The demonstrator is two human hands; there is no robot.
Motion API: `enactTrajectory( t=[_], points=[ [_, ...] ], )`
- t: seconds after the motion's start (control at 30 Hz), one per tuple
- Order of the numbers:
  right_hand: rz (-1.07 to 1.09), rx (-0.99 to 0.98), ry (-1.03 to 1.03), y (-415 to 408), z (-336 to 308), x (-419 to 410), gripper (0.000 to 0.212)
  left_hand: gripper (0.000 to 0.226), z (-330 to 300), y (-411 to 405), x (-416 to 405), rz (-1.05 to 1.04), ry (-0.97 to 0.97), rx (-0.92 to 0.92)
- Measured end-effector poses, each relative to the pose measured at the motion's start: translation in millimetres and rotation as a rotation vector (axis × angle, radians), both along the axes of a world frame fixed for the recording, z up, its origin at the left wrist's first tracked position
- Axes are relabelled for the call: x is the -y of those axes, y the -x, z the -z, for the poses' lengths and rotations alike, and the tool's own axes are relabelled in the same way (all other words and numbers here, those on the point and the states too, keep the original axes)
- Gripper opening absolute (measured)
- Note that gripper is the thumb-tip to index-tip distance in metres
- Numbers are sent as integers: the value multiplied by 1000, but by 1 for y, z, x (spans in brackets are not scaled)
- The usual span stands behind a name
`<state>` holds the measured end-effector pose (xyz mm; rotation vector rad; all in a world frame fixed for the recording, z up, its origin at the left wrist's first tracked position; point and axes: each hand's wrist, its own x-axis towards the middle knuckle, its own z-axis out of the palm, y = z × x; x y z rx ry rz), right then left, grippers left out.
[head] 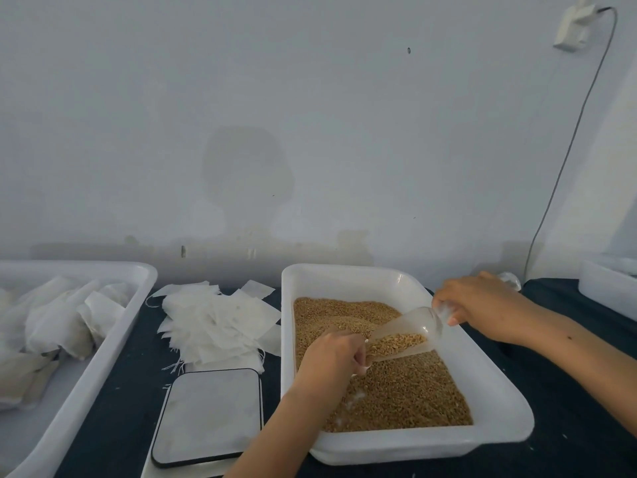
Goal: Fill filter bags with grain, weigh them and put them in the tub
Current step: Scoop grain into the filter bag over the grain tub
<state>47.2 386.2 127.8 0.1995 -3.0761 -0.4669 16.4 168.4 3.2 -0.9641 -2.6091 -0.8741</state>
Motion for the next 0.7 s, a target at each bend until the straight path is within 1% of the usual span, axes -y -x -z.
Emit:
enactTrajectory(
  t=[0.2, 0.37, 0.43, 0.47, 0.5, 0.57, 0.6, 0.67, 0.7],
  points=[
    [-46, -31, -64, 6, -2, 1, 24, 18, 2, 2, -1, -30, -7, 23],
    [-68, -91, -110, 0, -4, 6, 31, 10, 7, 2, -1, -61, -29, 6],
    [-31, -116, -129, -4, -2, 7, 29, 5, 8, 2, -2, -87, -45, 1],
    [19, -119, -129, -7, -2, 8, 28, 7, 9, 2, -2, -102, -55, -3],
    [86, -105, -115, -10, -1, 10, 28, 12, 10, 2, -2, -118, -64, -8],
    [187, -13, -49, -16, 8, 10, 20, 21, 12, 2, -4, -151, -104, -5],
    [195, 39, -4, -17, 16, 12, 16, 24, 12, 2, -4, -164, -131, 6],
    [198, 83, 74, -17, 38, 14, 3, 25, 10, 2, -3, -184, -177, 32],
    [204, 82, 124, -16, 51, 16, 8, 26, 9, 1, -3, -190, -197, 44]
  ],
)
